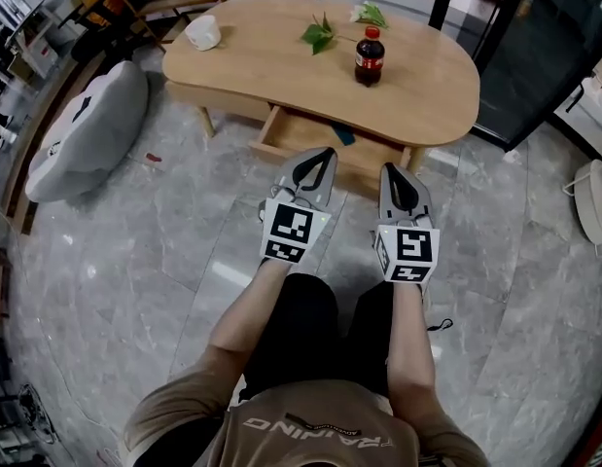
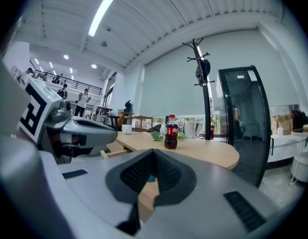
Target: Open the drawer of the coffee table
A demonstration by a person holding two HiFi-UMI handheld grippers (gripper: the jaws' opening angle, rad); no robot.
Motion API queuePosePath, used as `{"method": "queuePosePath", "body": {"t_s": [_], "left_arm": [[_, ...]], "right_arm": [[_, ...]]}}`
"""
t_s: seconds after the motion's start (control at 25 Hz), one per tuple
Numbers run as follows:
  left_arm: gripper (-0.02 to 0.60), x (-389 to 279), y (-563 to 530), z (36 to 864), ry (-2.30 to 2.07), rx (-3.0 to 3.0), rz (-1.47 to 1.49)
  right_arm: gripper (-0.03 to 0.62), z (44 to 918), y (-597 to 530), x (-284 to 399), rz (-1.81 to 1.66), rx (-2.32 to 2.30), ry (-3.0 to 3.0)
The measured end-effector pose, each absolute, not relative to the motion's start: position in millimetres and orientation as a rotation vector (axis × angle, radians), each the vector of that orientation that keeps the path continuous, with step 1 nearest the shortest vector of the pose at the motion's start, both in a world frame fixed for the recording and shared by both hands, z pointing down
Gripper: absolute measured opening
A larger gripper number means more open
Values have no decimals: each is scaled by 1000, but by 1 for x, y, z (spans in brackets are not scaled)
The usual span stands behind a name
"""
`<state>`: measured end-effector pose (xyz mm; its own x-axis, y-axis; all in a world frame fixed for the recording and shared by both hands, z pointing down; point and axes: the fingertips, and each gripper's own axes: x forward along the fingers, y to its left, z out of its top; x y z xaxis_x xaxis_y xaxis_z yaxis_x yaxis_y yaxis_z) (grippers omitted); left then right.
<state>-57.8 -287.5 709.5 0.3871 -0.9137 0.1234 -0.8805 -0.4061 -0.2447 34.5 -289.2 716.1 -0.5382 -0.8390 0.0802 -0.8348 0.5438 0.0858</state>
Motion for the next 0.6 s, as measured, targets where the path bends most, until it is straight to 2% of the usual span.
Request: {"method": "queuePosePath", "body": {"t_s": [0.32, 0.6], "left_arm": [[6, -76, -295, 735, 1673, -2551, -397], [6, -90, -310, 680, 1737, -2513, -374]], "right_arm": [[3, 724, -297, 34, -9, 1425, -2657], [3, 675, -315, 39, 54, 1504, -2643]]}}
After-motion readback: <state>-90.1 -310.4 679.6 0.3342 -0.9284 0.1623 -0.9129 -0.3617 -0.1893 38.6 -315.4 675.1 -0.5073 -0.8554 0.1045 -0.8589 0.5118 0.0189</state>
